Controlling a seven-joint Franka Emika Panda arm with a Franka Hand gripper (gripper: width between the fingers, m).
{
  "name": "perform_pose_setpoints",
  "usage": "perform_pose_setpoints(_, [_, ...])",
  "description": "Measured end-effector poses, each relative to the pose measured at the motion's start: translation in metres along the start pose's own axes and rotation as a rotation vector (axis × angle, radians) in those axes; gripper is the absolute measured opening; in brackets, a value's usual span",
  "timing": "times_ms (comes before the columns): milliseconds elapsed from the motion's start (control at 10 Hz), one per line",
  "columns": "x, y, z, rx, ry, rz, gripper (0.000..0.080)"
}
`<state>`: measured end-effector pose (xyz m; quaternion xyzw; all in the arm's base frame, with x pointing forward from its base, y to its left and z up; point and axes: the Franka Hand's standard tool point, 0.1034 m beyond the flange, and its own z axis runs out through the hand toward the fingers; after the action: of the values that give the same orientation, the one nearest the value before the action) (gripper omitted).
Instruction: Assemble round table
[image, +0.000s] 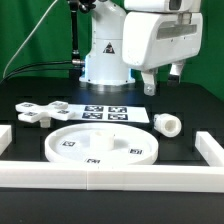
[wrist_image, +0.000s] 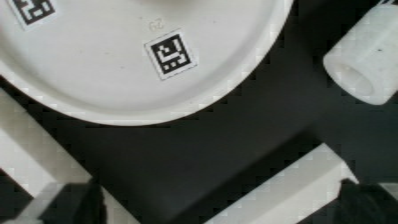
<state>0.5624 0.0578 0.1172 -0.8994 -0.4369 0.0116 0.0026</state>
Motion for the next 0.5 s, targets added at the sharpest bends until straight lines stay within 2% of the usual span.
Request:
perform_pose_setpoints(400, [-0.002,0.001,0.003,0.001,0.001,-0.009,0.0649])
perform_pose_setpoints(500, [-0.015,0.004,0.013,-0.010,0.020,-0.055,0.0649])
